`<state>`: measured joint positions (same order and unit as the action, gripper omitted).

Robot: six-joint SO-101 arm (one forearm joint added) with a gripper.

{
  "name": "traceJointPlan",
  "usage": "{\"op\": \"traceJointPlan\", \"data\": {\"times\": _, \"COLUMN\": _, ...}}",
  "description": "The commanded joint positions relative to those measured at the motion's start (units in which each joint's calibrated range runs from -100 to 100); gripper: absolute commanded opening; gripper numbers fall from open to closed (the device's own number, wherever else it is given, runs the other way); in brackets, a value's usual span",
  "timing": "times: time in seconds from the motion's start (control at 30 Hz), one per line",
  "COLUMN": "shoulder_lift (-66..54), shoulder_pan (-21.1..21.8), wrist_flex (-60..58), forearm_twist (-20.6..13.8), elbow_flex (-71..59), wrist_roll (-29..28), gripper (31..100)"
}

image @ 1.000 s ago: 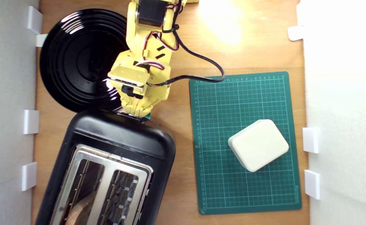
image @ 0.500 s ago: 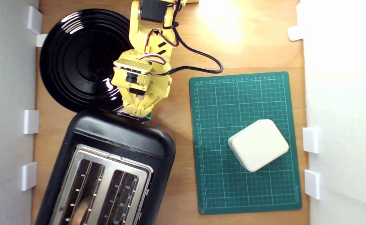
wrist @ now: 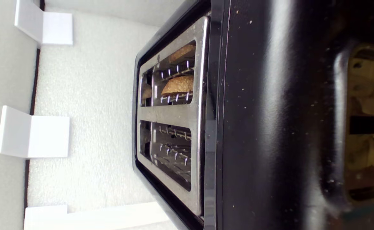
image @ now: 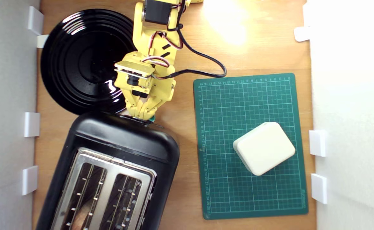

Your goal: Start toaster

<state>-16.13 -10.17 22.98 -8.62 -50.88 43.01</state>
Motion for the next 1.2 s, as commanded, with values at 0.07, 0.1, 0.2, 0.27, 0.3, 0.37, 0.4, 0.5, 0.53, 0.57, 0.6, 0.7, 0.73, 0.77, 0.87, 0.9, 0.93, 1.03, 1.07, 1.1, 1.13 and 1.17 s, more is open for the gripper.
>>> {"op": "traceJointPlan", "data": {"times": 0.07, "shoulder_lift": 7.0, "shoulder_pan": 3.7, "wrist_flex": -0.5, "forearm_twist": 0.0, "elbow_flex": -1.5, "wrist_roll": -0.5, "gripper": 31.3}}
{"op": "traceJointPlan", "data": {"times": 0.1, "shoulder_lift": 7.6, "shoulder_pan": 3.7, "wrist_flex": -1.8, "forearm_twist": 0.0, "elbow_flex": -1.7, "wrist_roll": -0.5, "gripper": 31.3}}
{"op": "traceJointPlan", "data": {"times": 0.2, "shoulder_lift": 9.0, "shoulder_pan": 3.7, "wrist_flex": -4.1, "forearm_twist": -0.1, "elbow_flex": -2.7, "wrist_roll": -0.2, "gripper": 31.3}}
{"op": "traceJointPlan", "data": {"times": 0.27, "shoulder_lift": 9.8, "shoulder_pan": 3.7, "wrist_flex": -4.9, "forearm_twist": -0.2, "elbow_flex": -3.3, "wrist_roll": -0.1, "gripper": 31.3}}
{"op": "traceJointPlan", "data": {"times": 0.3, "shoulder_lift": 10.1, "shoulder_pan": 3.7, "wrist_flex": -5.1, "forearm_twist": -0.2, "elbow_flex": -3.7, "wrist_roll": -0.1, "gripper": 31.3}}
{"op": "traceJointPlan", "data": {"times": 0.37, "shoulder_lift": 10.8, "shoulder_pan": 4.0, "wrist_flex": -5.3, "forearm_twist": -0.3, "elbow_flex": -4.1, "wrist_roll": -0.1, "gripper": 31.3}}
{"op": "traceJointPlan", "data": {"times": 0.4, "shoulder_lift": 11.2, "shoulder_pan": 4.3, "wrist_flex": -5.3, "forearm_twist": -0.9, "elbow_flex": -4.3, "wrist_roll": -0.2, "gripper": 31.3}}
{"op": "traceJointPlan", "data": {"times": 0.5, "shoulder_lift": 12.8, "shoulder_pan": 4.5, "wrist_flex": -5.3, "forearm_twist": -1.6, "elbow_flex": -5.2, "wrist_roll": -0.3, "gripper": 31.3}}
{"op": "traceJointPlan", "data": {"times": 0.53, "shoulder_lift": 13.2, "shoulder_pan": 4.5, "wrist_flex": -5.4, "forearm_twist": -1.8, "elbow_flex": -5.2, "wrist_roll": -0.4, "gripper": 31.3}}
{"op": "traceJointPlan", "data": {"times": 0.57, "shoulder_lift": 13.6, "shoulder_pan": 4.5, "wrist_flex": -5.4, "forearm_twist": -1.9, "elbow_flex": -5.3, "wrist_roll": -0.4, "gripper": 31.3}}
{"op": "traceJointPlan", "data": {"times": 0.6, "shoulder_lift": 14.1, "shoulder_pan": 4.5, "wrist_flex": -6.0, "forearm_twist": -1.9, "elbow_flex": -5.3, "wrist_roll": -0.4, "gripper": 31.3}}
{"op": "traceJointPlan", "data": {"times": 0.7, "shoulder_lift": 15.5, "shoulder_pan": 4.5, "wrist_flex": -9.9, "forearm_twist": -1.9, "elbow_flex": -6.8, "wrist_roll": -0.4, "gripper": 31.3}}
{"op": "traceJointPlan", "data": {"times": 0.73, "shoulder_lift": 15.7, "shoulder_pan": 4.5, "wrist_flex": -11.4, "forearm_twist": -1.9, "elbow_flex": -7.6, "wrist_roll": -0.4, "gripper": 31.3}}
{"op": "traceJointPlan", "data": {"times": 0.77, "shoulder_lift": 15.8, "shoulder_pan": 4.5, "wrist_flex": -12.6, "forearm_twist": -1.9, "elbow_flex": -8.3, "wrist_roll": -0.3, "gripper": 31.3}}
{"op": "traceJointPlan", "data": {"times": 0.87, "shoulder_lift": 15.7, "shoulder_pan": 4.5, "wrist_flex": -12.7, "forearm_twist": -1.6, "elbow_flex": -8.0, "wrist_roll": -0.4, "gripper": 31.3}}
{"op": "traceJointPlan", "data": {"times": 0.9, "shoulder_lift": 15.7, "shoulder_pan": 4.4, "wrist_flex": -12.7, "forearm_twist": -1.3, "elbow_flex": -7.7, "wrist_roll": -0.4, "gripper": 31.3}}
{"op": "traceJointPlan", "data": {"times": 0.93, "shoulder_lift": 15.6, "shoulder_pan": 4.3, "wrist_flex": -12.7, "forearm_twist": -1.1, "elbow_flex": -7.4, "wrist_roll": -0.4, "gripper": 31.3}}
{"op": "traceJointPlan", "data": {"times": 1.03, "shoulder_lift": 14.4, "shoulder_pan": 4.1, "wrist_flex": -10.5, "forearm_twist": -1.0, "elbow_flex": -4.5, "wrist_roll": -0.6, "gripper": 31.3}}
{"op": "traceJointPlan", "data": {"times": 1.07, "shoulder_lift": 14.4, "shoulder_pan": 4.2, "wrist_flex": -9.0, "forearm_twist": -1.0, "elbow_flex": -3.4, "wrist_roll": -1.1, "gripper": 31.3}}
{"op": "traceJointPlan", "data": {"times": 1.1, "shoulder_lift": 14.3, "shoulder_pan": 4.2, "wrist_flex": -6.7, "forearm_twist": -1.0, "elbow_flex": -2.0, "wrist_roll": -1.6, "gripper": 31.3}}
{"op": "traceJointPlan", "data": {"times": 1.13, "shoulder_lift": 14.3, "shoulder_pan": 4.3, "wrist_flex": -3.7, "forearm_twist": -1.0, "elbow_flex": -0.2, "wrist_roll": -1.8, "gripper": 31.3}}
{"op": "traceJointPlan", "data": {"times": 1.17, "shoulder_lift": 14.3, "shoulder_pan": 4.4, "wrist_flex": -0.7, "forearm_twist": -1.0, "elbow_flex": 1.7, "wrist_roll": -1.9, "gripper": 31.3}}
